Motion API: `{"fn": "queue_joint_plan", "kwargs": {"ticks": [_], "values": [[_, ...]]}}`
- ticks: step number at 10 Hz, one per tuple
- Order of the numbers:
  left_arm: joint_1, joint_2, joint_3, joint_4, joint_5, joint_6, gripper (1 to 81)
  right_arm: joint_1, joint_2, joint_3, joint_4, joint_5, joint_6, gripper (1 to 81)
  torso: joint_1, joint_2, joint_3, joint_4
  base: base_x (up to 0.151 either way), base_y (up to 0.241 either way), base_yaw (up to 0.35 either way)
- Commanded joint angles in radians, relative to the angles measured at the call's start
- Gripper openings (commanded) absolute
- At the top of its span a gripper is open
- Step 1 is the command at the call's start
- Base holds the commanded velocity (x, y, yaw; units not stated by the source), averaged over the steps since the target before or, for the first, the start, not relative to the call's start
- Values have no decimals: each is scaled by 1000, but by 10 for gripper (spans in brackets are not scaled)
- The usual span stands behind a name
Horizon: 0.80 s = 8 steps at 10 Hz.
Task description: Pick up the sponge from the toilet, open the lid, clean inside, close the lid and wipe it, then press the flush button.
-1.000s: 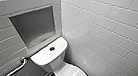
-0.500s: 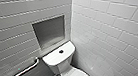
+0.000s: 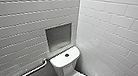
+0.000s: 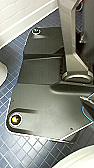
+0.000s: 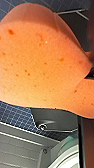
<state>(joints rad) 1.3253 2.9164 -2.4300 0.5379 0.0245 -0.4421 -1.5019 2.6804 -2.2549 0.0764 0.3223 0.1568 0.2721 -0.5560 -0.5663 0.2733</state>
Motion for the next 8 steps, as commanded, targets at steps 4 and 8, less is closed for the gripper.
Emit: {"fn": "queue_joint_plan", "kwargs": {"ticks": [4, 8], "values": [[-30, 21, -26, 2, 54, 3, 811, -15, 77, -132, -46, -57, -3, 10, -130, 201, 101, 2, 0, 0, 0], [-27, 28, -37, 4, 54, 5, 811, -15, 90, -147, -46, -57, -3, 10, -129, 201, 204, 2, 0, 0, 0]]}}
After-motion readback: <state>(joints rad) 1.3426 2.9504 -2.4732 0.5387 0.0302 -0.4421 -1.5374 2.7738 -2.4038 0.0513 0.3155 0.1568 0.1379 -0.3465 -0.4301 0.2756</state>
